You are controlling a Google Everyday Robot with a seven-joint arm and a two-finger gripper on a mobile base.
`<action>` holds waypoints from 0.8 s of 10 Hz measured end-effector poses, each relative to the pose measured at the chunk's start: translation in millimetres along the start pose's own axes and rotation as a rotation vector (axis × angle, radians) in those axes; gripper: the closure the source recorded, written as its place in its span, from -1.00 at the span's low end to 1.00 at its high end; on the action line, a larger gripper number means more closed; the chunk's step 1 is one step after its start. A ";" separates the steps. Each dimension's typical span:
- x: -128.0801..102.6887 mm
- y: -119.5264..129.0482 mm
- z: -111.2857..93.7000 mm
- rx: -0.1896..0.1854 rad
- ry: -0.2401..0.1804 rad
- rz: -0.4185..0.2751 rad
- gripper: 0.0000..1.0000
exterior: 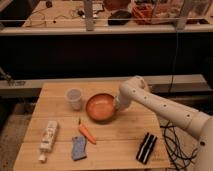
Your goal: Drag the ceramic bowl in a circle
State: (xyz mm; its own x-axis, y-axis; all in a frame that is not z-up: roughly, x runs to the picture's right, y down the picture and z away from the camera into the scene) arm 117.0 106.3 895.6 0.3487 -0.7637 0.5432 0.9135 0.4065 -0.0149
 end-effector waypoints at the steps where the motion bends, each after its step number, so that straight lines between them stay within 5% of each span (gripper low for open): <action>1: 16.3 17.9 -4.1 -0.011 0.002 0.026 1.00; 5: 63.9 106.4 -29.4 -0.073 0.011 0.150 1.00; 8: 57.5 173.4 -46.2 -0.102 -0.004 0.206 1.00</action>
State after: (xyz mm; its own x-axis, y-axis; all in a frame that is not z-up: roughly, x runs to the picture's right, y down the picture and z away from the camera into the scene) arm 305.2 109.7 885.5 0.5299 -0.6677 0.5228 0.8394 0.5008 -0.2111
